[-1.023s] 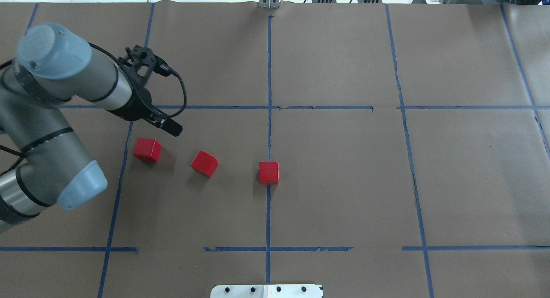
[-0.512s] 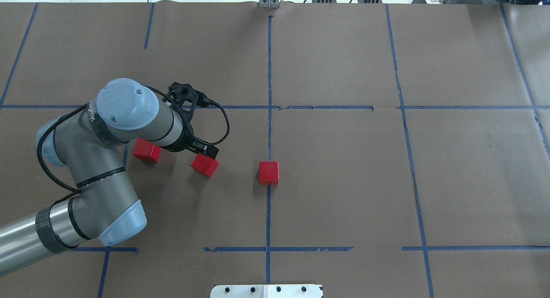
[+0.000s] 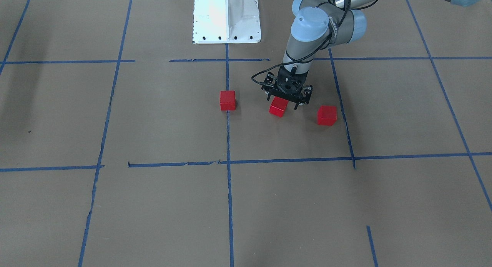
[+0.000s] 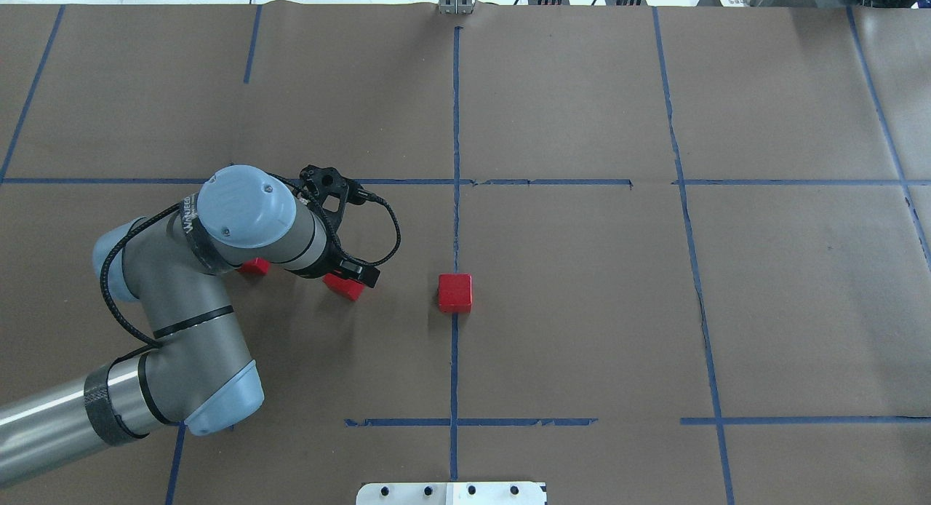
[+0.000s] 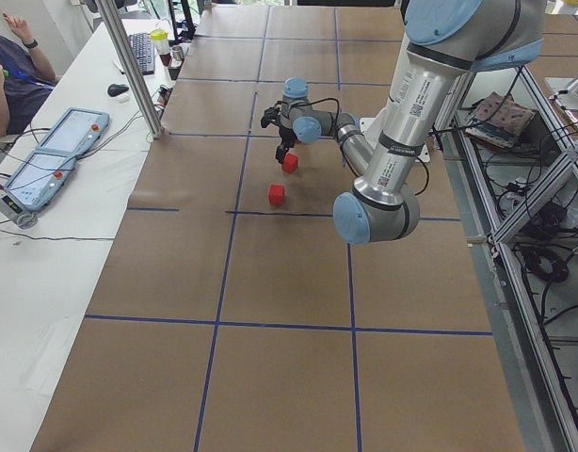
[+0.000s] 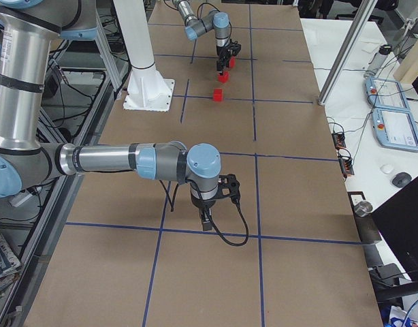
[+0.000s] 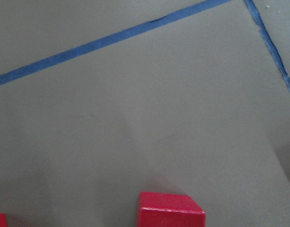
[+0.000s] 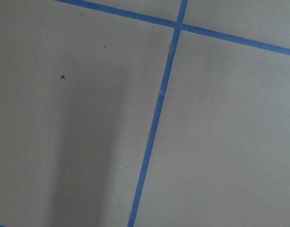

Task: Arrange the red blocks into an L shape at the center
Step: 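Reach the left gripper to the red cube nearer center and grasp it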

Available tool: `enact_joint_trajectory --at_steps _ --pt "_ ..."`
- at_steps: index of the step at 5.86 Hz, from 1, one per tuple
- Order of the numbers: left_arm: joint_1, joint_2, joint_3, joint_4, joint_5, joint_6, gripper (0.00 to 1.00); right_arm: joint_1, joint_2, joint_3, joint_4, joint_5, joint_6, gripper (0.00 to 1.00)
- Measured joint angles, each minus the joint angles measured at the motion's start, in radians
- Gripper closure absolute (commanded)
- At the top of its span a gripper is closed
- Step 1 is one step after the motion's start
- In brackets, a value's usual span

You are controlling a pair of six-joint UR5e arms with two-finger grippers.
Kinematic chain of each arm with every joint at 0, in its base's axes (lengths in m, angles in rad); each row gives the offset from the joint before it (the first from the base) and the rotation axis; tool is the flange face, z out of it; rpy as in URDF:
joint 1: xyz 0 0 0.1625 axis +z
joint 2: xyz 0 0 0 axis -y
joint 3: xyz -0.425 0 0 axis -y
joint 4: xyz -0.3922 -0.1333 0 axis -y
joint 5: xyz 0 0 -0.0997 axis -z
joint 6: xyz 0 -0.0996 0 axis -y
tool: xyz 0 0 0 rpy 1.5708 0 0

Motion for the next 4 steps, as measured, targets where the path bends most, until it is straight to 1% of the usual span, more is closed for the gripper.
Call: enact_joint_trajectory --at_steps 1,3,4 --pt "0.003 -0.019 0.028 0.0 0.004 -0.001 0.0 0.0 0.0 -0.001 0.0 0.0 -0.001 0.0" --pt "0.009 -0.048 0.078 -0.001 0.004 -0.002 0.06 0.0 0.0 -0.005 0.0 -0.002 -0.001 0.0" --pt "0.015 -0.049 0.087 0.0 0.003 -0.001 0.12 0.0 0.0 -0.005 0.0 -0.003 -0.002 0.0"
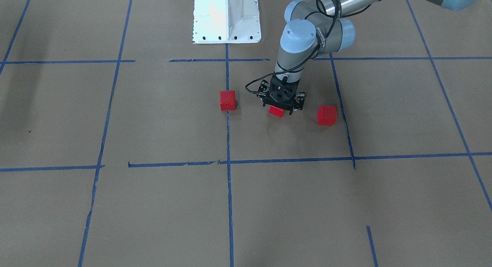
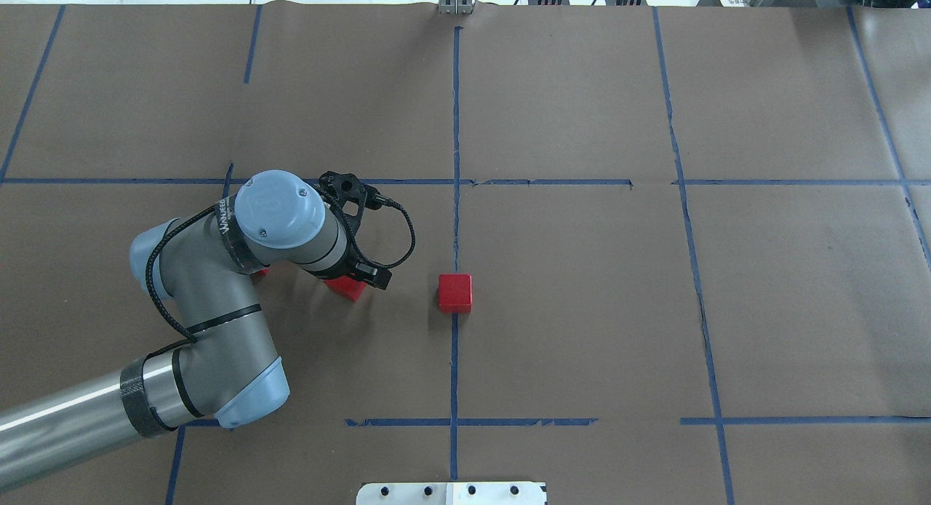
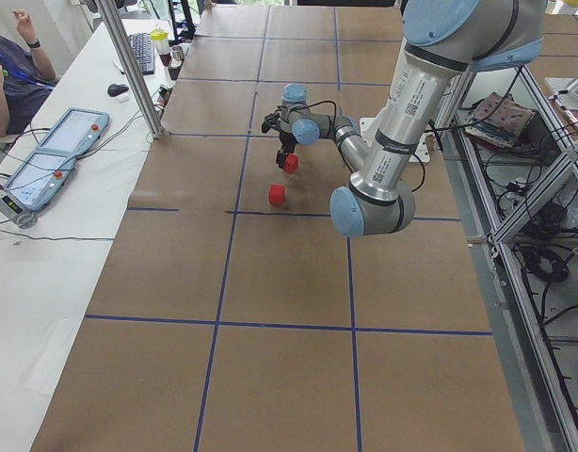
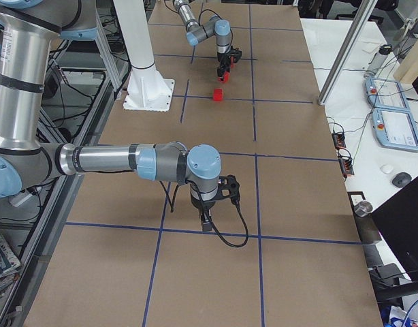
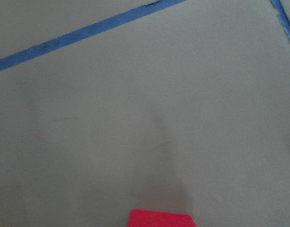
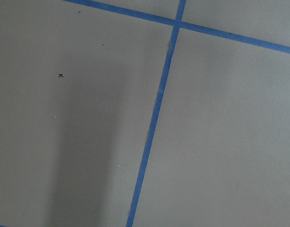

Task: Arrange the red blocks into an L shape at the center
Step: 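Reach the left gripper to the red cube nearer center and grasp it, then carry the cube with the left gripper and lower it beyond the center cube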

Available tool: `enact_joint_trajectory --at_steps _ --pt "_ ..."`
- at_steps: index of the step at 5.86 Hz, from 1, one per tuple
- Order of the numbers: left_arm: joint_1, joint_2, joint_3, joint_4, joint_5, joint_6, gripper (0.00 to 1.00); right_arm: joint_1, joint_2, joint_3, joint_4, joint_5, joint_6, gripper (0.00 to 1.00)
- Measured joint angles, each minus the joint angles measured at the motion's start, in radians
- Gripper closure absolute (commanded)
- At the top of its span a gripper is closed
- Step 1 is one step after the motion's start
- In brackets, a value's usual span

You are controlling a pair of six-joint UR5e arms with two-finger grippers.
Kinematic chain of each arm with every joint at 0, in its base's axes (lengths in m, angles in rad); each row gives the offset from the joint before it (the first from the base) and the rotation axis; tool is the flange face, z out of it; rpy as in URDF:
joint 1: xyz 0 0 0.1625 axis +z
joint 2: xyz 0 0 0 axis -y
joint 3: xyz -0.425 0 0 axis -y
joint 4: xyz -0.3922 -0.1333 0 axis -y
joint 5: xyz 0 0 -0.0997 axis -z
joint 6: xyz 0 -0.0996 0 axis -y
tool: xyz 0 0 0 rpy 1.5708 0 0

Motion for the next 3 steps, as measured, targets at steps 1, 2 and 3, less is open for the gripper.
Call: enact_joint_trajectory --at_steps 1,2,3 --pt "0.003 0.0 0.003 0.002 -0.003 0.0 0.38 0.0 0.0 0.0 0.0 0.0 -0.001 0.0" --pt "0.005 0.0 0.004 0.003 -0.004 0.0 0.65 0.001 -0.001 0.0 0.0 0.0 -0.003 0.0" --pt "0.006 0.0 0.003 0.008 -0.005 0.0 0.81 0.001 -0.001 0.0 0.0 0.001 -0.004 0.0"
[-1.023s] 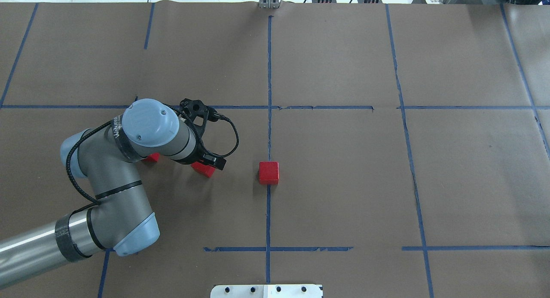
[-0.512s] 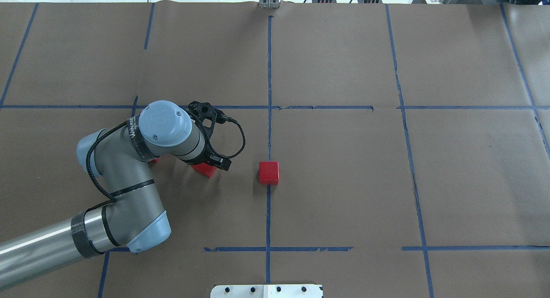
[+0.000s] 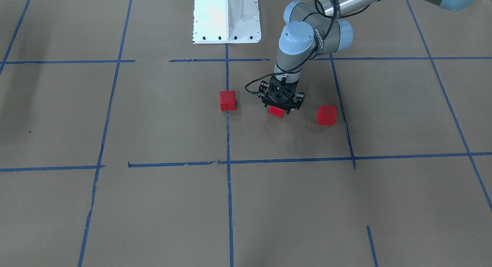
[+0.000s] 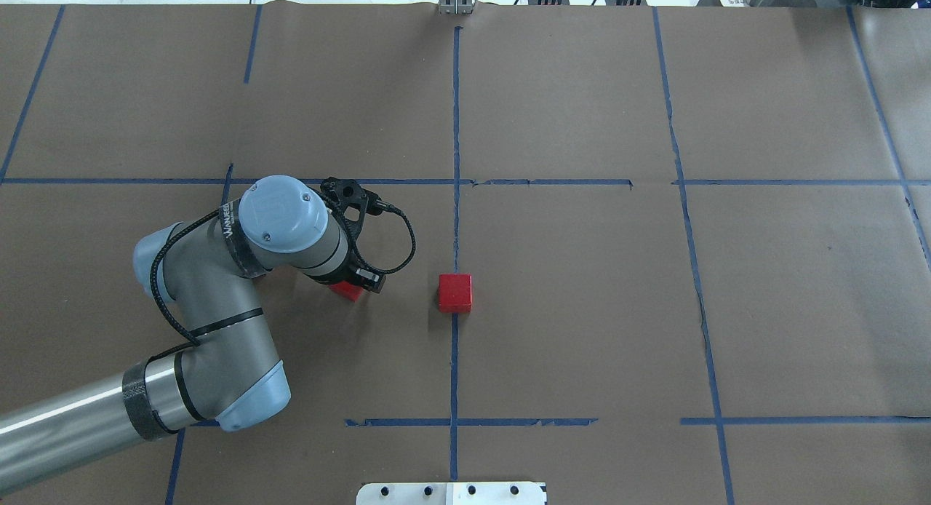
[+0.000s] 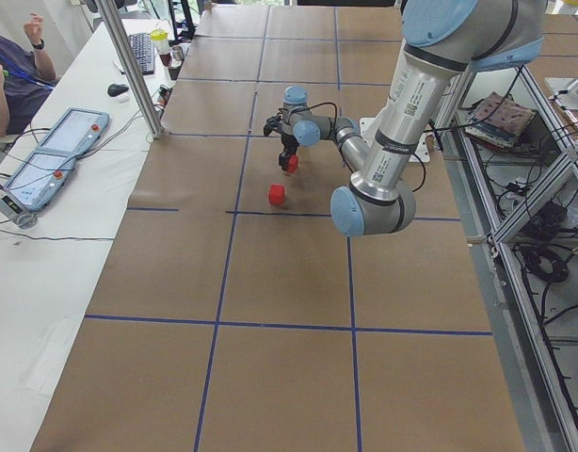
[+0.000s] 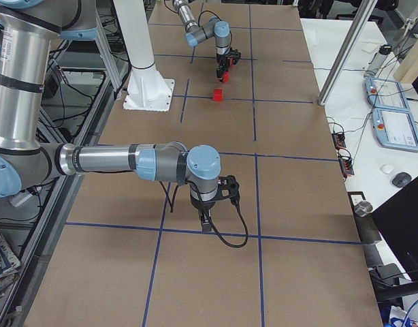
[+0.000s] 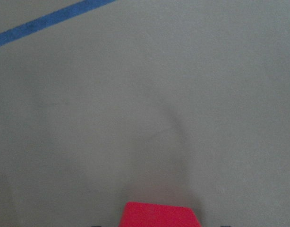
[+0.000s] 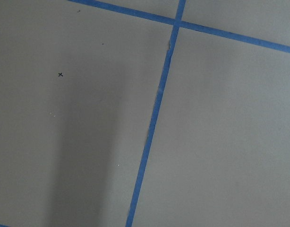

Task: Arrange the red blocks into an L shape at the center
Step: 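Carry the cube with the left gripper and lower it beyond the center cube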

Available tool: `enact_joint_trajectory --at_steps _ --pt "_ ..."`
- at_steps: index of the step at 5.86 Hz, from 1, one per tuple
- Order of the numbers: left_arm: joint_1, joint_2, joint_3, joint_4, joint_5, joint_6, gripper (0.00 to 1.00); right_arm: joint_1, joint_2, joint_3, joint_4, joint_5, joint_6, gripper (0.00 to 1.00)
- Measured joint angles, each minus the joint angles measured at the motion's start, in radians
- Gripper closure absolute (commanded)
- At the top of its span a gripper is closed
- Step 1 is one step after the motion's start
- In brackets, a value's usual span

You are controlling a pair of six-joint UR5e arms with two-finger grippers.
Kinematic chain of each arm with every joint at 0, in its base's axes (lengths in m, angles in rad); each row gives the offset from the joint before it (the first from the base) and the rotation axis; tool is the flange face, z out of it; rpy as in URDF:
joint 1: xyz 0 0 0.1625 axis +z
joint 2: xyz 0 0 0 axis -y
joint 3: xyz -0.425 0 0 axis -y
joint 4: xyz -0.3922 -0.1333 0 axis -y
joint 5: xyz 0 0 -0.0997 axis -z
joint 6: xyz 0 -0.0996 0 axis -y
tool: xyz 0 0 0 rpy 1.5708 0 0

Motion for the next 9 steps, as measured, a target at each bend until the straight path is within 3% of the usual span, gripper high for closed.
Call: enact_joint_trajectory --at_steps 1,3,4,7,9 --pt "-0.005 -0.015 -0.008 0.044 -0.001 0.0 0.87 0.0 0.0 0.001 0.0 0.0 0.001 0.0" --pt "-0.036 -0.099 -0.02 0.221 -0.001 -0.032 0.88 0.0 0.0 0.001 0.0 0.0 0.002 0.0" --pt "-0.047 -0.134 -0.011 0.249 0.001 -0.1 0.88 0.0 0.0 0.001 0.0 0.0 0.002 0.0" --pt "-0.051 -0.303 0.204 0.135 0.004 -0.313 0.86 0.0 0.0 0.001 0.0 0.0 0.002 0.0" --pt "-0.038 -0.36 0.308 0.066 0.004 -0.368 0.84 0.0 0.001 0.001 0.0 0.0 0.002 0.0"
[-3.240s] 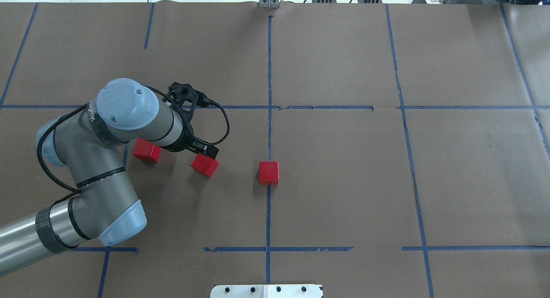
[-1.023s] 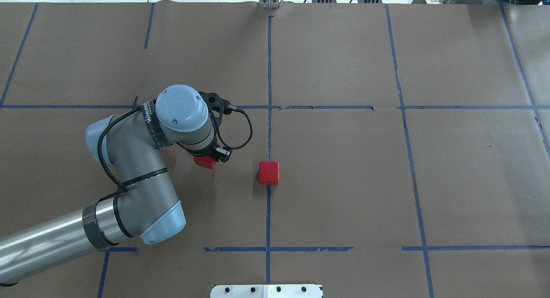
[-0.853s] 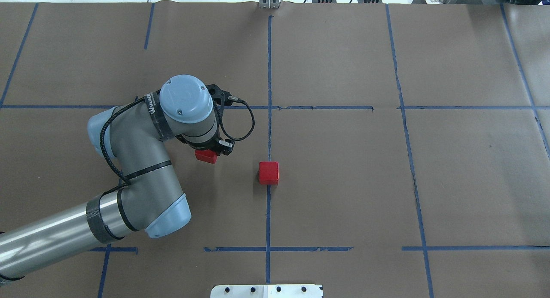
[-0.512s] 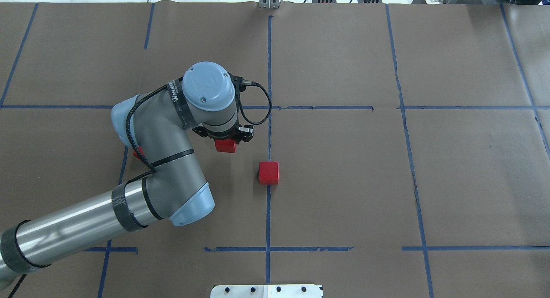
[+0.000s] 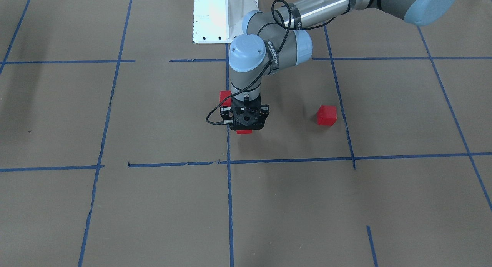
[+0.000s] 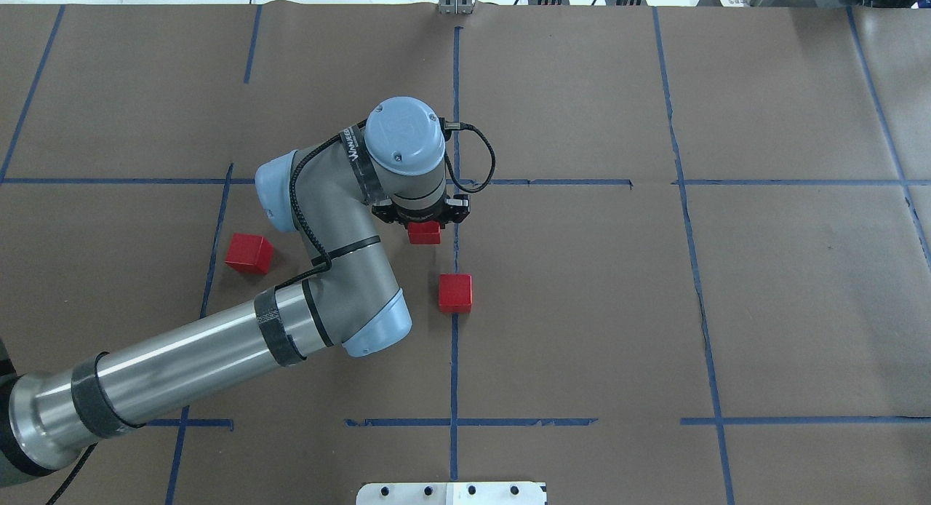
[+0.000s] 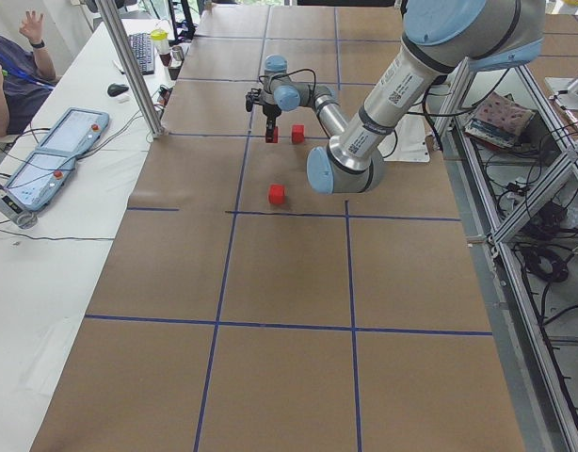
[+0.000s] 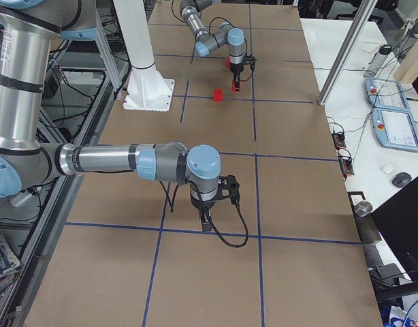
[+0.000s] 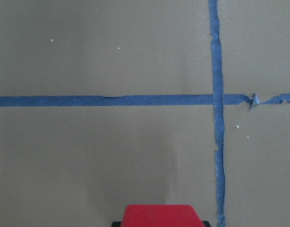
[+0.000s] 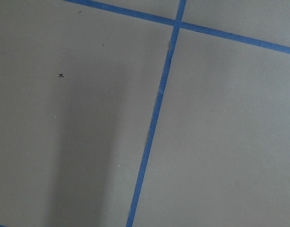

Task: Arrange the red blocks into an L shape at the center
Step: 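Carry the cube with the left gripper and lower it beyond the center cube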

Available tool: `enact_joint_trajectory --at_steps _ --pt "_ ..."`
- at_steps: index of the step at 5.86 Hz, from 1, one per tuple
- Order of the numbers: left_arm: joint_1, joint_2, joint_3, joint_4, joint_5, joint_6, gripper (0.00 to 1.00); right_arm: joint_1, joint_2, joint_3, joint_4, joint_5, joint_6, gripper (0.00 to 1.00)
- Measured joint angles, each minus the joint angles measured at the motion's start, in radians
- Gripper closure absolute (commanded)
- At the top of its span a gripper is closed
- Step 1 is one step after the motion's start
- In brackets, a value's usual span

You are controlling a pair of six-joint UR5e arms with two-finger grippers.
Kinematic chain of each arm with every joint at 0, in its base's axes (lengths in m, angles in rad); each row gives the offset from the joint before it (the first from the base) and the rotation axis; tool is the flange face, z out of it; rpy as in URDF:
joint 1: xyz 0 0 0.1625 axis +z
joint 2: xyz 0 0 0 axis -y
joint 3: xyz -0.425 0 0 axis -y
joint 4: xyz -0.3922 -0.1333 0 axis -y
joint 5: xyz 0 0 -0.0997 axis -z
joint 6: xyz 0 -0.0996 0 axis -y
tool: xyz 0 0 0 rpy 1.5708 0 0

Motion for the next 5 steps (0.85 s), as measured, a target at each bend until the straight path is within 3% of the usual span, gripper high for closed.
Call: enact_joint_trajectory --at_steps 5 --pt "0.057 -0.038 0.044 -0.006 0.002 -0.043 0.71 0.0 0.0 0.0 0.0 0.0 -0.001 0.0"
